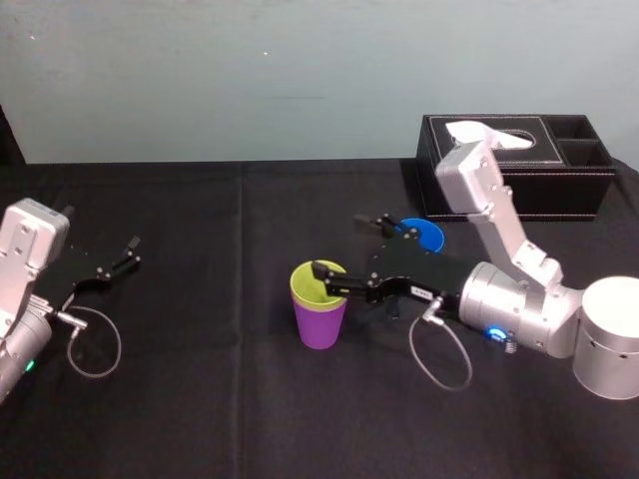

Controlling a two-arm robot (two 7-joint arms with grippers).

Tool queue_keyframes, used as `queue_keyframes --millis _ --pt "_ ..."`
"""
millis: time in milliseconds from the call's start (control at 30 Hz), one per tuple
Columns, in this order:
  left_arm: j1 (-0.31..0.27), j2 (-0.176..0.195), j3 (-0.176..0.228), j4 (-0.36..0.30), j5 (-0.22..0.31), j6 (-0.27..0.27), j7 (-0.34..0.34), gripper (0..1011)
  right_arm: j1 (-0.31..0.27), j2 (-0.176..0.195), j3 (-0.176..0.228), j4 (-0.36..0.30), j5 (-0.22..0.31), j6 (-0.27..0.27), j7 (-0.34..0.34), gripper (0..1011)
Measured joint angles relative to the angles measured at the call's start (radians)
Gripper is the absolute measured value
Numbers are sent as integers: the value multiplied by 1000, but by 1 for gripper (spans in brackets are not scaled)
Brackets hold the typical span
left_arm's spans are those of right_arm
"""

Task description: Stack the three plastic cups sequentially using one hand.

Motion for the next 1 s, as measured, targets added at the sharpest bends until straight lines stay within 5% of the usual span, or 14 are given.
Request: queue_keyframes --millis 567,1000 --pt "0 0 0 0 0 0 0 1010 -106 75 123 -50 59 -17 -30 1003" --pt "0 0 0 0 0 0 0 1010 -151 86 165 -16 74 -43 -45 1003"
